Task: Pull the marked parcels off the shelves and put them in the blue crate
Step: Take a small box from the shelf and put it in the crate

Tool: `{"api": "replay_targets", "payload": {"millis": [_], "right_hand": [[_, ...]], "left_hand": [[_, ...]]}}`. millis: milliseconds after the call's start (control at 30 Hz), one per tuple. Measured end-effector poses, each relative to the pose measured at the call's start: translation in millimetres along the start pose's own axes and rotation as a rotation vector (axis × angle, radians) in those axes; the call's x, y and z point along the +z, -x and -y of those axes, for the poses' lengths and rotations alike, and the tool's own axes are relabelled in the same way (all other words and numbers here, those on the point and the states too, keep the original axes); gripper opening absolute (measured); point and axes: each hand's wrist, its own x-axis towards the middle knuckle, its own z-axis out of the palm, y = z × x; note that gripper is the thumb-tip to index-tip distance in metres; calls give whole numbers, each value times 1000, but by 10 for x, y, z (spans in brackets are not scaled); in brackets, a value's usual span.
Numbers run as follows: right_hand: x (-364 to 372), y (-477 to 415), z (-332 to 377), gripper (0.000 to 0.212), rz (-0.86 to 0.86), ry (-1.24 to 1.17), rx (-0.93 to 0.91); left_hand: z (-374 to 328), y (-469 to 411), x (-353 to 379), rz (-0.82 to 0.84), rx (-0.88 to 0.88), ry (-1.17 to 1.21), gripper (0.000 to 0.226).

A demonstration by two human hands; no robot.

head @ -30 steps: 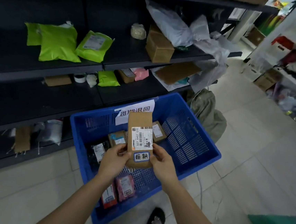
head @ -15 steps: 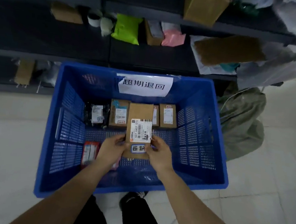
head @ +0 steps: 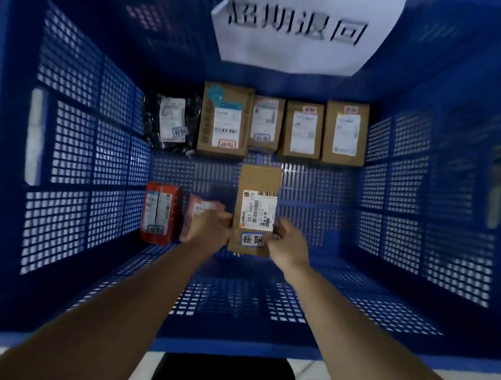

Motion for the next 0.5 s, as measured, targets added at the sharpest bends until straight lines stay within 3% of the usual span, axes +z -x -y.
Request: {"api": "replay_targets", "payload": {"millis": [167, 367, 500], "right_hand": [[426, -777, -406, 31, 110, 104, 59], [763, -1456, -799, 38, 157, 192, 154], [984, -1755, -1119, 17, 180, 277, 166]], "left_hand": [[421, -828, 253, 30, -26, -212, 24], [905, -1560, 577, 17, -74, -287, 26], [1208, -1830, 747, 28, -109, -312, 25]]}}
